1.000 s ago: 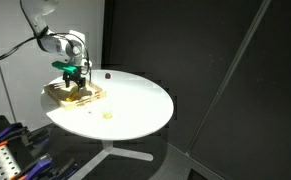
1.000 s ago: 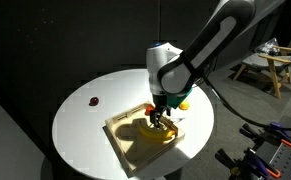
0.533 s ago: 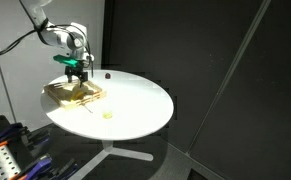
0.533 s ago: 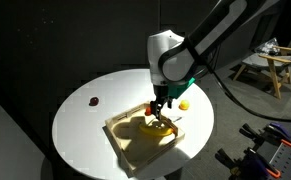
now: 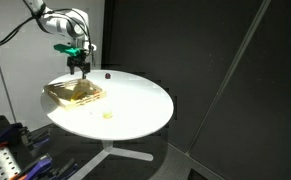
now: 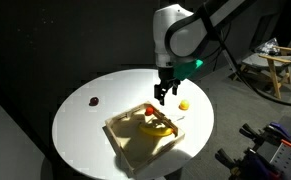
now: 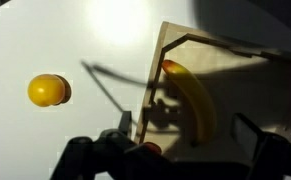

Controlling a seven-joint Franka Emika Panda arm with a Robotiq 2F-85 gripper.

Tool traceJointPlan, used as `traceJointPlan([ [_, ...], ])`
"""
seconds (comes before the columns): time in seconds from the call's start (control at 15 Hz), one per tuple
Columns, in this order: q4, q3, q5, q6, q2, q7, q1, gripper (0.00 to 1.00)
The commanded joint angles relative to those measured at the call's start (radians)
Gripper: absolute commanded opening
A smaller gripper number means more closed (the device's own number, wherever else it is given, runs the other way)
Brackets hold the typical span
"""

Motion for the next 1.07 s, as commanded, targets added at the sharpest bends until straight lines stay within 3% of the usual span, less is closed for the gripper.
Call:
traceJointPlan([
  [0.0, -0.056, -0.005, -0.003, -0.039, -0.097, 0.035, -0.021, 1.0],
  [1.0, -0.169, -0.033, 0.012, -0.249, -0.401, -0.034, -0.149, 1.0],
])
